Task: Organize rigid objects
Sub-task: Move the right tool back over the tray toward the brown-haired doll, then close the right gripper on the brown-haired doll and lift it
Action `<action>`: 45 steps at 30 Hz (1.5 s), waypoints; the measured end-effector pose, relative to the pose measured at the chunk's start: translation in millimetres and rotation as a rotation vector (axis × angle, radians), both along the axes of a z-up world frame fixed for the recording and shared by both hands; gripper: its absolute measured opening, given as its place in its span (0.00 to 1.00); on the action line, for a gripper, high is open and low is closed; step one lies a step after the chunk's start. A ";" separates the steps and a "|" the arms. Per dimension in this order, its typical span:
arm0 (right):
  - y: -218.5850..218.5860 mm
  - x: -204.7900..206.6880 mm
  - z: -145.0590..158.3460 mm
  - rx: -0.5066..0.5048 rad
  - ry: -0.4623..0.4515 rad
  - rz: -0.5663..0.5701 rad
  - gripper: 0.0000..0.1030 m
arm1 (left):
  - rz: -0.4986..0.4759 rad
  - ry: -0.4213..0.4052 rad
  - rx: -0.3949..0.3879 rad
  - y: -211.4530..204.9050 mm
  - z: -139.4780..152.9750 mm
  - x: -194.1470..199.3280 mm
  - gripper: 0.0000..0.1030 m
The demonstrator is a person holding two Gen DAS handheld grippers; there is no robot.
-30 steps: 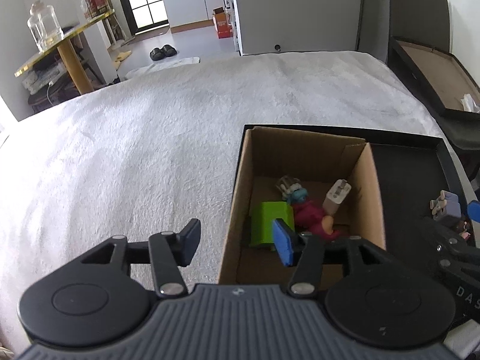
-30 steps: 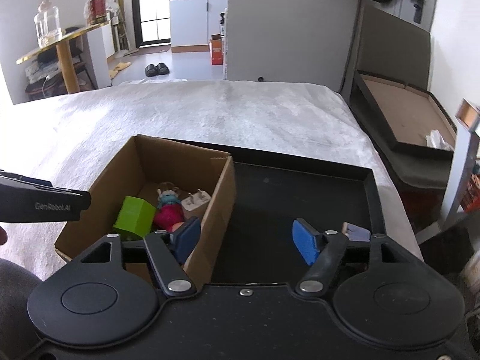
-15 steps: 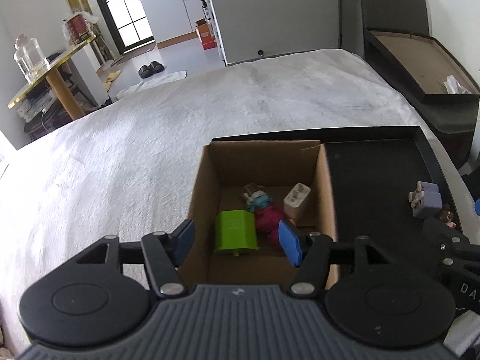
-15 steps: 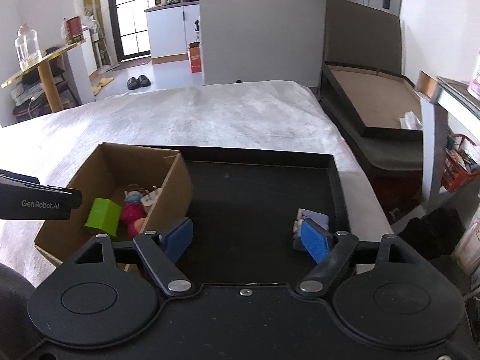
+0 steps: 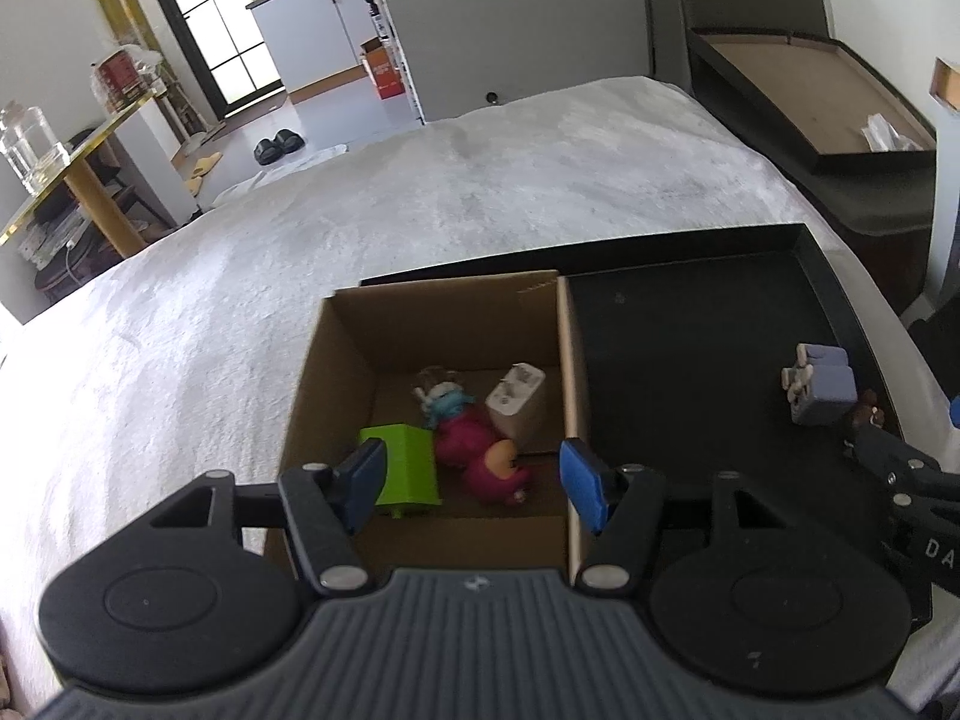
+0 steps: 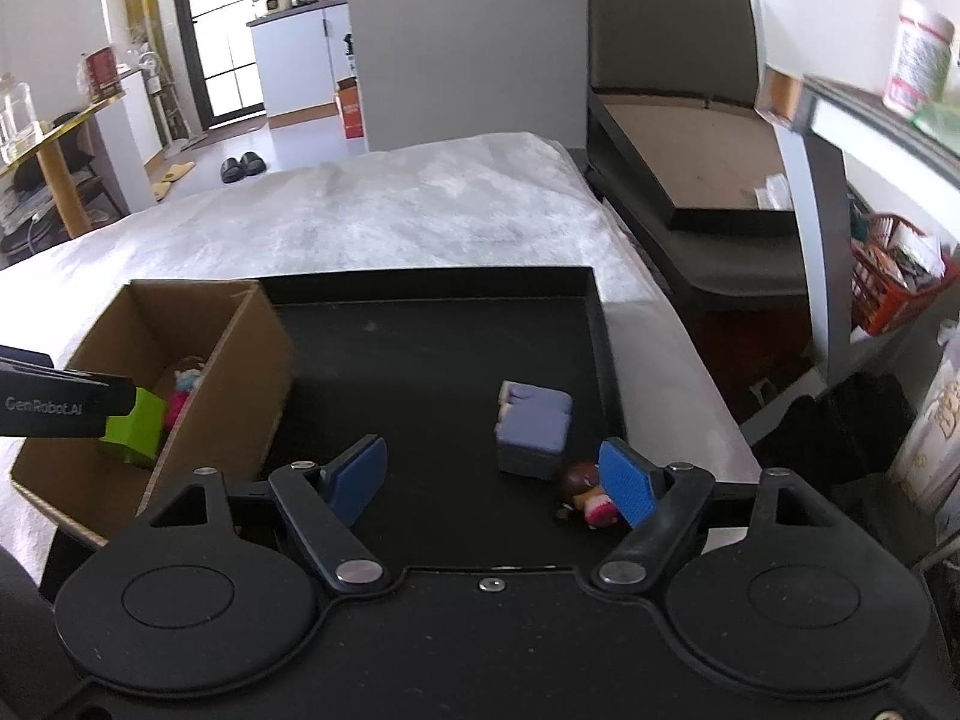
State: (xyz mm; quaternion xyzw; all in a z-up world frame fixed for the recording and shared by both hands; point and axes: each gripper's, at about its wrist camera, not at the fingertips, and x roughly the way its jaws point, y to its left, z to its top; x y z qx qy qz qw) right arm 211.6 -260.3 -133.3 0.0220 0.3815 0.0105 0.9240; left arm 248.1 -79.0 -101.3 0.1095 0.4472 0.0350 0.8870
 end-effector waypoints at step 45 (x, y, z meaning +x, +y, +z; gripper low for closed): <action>-34.6 33.3 -83.9 0.007 0.081 -0.040 0.44 | -0.095 0.028 0.098 -65.1 -52.6 23.8 0.60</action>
